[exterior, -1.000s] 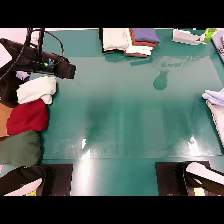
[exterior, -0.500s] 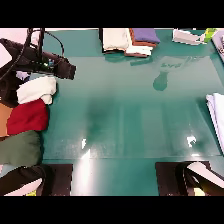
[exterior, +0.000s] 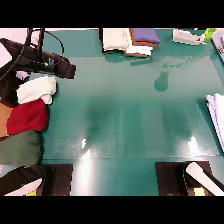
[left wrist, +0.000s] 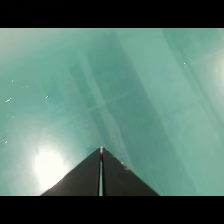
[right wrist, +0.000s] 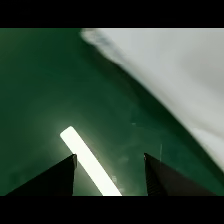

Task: Fold the shirts.

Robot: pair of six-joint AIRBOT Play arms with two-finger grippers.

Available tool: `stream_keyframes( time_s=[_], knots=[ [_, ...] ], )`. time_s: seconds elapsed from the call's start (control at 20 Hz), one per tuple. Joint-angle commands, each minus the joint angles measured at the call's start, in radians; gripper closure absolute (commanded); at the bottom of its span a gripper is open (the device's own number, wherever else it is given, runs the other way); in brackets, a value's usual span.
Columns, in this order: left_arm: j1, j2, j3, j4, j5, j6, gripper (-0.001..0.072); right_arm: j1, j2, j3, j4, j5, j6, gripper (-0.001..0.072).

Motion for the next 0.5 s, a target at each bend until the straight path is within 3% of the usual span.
stream_keyframes(
  time_s=[0.0,0.15,0.3,0.45],
  knots=[
    [0.000,-0.001,0.000,0.004,0.024,-0.001,0.0681,0.359,0.010,-0.002,0.073,-0.062,-0.002,0.0217],
    [0.000,-0.001,0.000,0.004,0.031,-0.001,0.0681,0.624,0.010,-0.002,0.055,-0.159,-0.002,0.0274],
    [0.000,-0.001,0.000,0.003,0.032,-0.001,0.0681,0.767,0.005,-0.002,0.056,-0.214,-0.002,0.0291],
    [0.000,-0.001,0.000,0.003,0.033,-0.001,0.0681,0.821,-0.011,-0.002,0.056,-0.217,-0.003,0.0626]
  ],
)
